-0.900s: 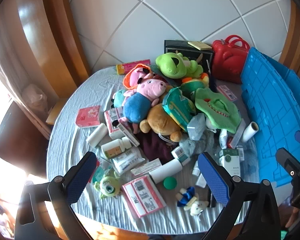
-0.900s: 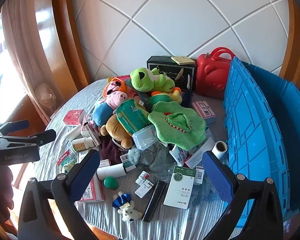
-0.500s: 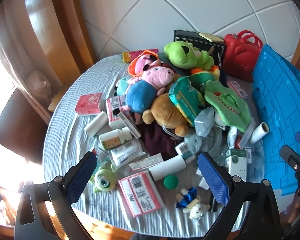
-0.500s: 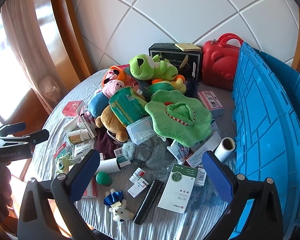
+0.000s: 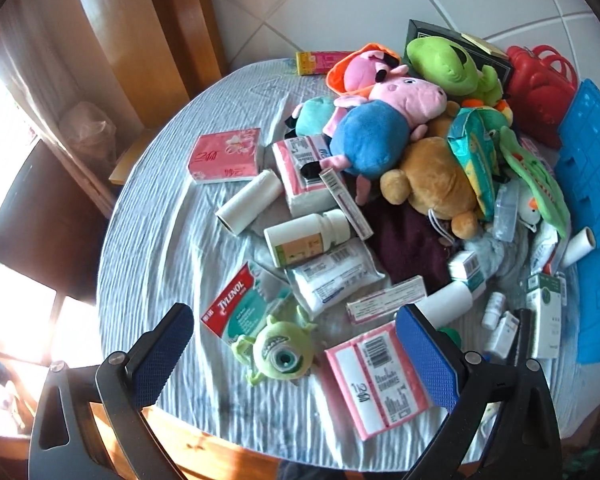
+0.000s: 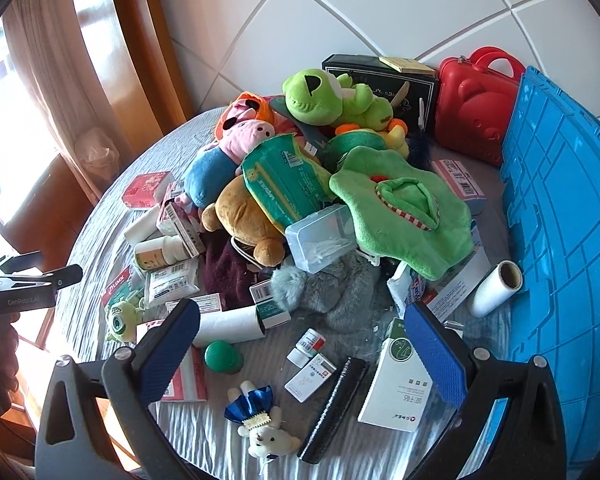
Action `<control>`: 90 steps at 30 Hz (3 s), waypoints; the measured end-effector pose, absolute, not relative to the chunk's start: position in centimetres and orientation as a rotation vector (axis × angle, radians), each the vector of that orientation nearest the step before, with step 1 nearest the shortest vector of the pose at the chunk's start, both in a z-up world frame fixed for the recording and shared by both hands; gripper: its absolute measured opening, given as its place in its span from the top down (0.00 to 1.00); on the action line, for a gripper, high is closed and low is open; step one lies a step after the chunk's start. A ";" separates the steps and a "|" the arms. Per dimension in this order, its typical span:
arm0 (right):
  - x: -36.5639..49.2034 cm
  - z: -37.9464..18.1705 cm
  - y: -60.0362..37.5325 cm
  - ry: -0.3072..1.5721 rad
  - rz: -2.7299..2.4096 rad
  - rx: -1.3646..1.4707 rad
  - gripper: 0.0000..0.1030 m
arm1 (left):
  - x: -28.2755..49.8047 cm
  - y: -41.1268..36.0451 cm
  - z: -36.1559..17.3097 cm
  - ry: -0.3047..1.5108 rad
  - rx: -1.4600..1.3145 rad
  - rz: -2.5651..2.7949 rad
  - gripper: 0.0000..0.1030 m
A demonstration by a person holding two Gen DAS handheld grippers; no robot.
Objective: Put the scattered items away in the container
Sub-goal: 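Move both tools toward the heap of items on the table, then grasp the white pill bottle with left tool while right tool grasps the white paper tube, then lift and carry the bottle and tube over the blue bin with both tools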
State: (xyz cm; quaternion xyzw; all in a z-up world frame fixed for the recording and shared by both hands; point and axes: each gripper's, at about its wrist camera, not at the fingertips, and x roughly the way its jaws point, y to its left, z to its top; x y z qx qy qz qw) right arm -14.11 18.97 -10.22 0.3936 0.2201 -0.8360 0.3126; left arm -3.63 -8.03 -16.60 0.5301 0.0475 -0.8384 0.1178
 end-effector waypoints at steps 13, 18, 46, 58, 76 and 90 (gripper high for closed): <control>-12.2 -17.2 15.2 0.619 -2.273 1.235 0.00 | -10.2 -12.3 -24.6 0.047 1.733 -2.604 0.01; -11.6 -18.6 14.7 0.622 -2.304 1.278 0.00 | -13.7 -12.1 -29.0 -0.109 1.854 -2.659 0.01; -14.7 -29.1 10.2 0.437 -2.275 1.536 0.00 | -12.8 -14.7 -29.5 0.087 1.880 -2.754 0.43; -15.6 -30.9 8.6 0.385 -2.244 1.562 0.29 | -9.9 -15.0 -28.9 0.111 1.858 -2.763 0.43; -14.2 -24.9 7.5 0.472 -2.267 1.331 0.51 | -10.7 -17.0 -26.3 0.204 1.733 -2.776 0.46; -12.9 -19.4 9.1 0.491 -2.285 1.204 0.51 | -10.1 -16.8 -21.8 0.240 1.609 -2.844 0.47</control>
